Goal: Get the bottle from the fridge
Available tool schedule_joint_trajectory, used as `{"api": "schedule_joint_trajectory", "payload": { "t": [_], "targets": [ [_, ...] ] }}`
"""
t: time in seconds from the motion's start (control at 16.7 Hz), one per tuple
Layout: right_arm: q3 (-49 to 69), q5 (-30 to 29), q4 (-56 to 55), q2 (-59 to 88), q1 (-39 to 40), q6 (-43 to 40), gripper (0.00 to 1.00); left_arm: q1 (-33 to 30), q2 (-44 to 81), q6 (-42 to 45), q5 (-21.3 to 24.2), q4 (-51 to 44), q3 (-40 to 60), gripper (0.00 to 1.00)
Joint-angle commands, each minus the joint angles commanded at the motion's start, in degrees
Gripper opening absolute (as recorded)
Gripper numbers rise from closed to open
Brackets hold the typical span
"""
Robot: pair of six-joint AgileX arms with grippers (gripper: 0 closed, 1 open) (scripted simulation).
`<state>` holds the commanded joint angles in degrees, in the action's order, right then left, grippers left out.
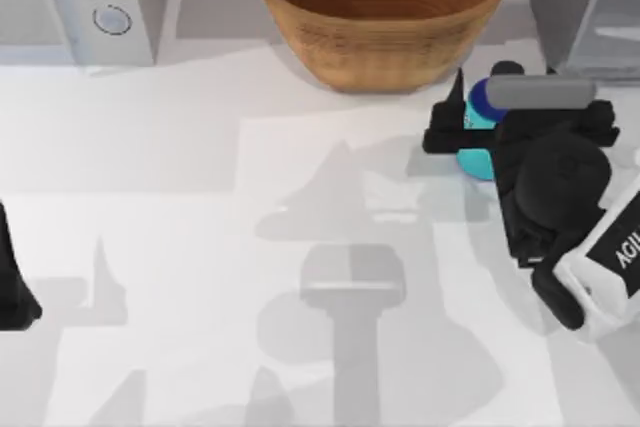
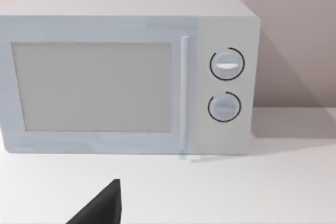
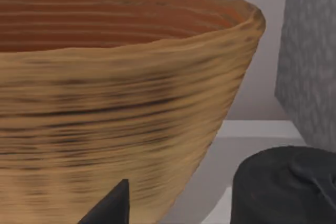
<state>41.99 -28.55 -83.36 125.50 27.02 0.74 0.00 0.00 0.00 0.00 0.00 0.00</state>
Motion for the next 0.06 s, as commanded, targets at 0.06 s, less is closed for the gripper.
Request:
{"api": "schedule_joint_trajectory", "payload": {
  "t": [0.06],
  "targets": [
    [0.0, 0.0, 0.0, 0.0, 0.0, 0.0, 1.0, 0.0, 0.0, 0.0, 0.0, 0.0, 0.0, 1.0]
  ]
}}
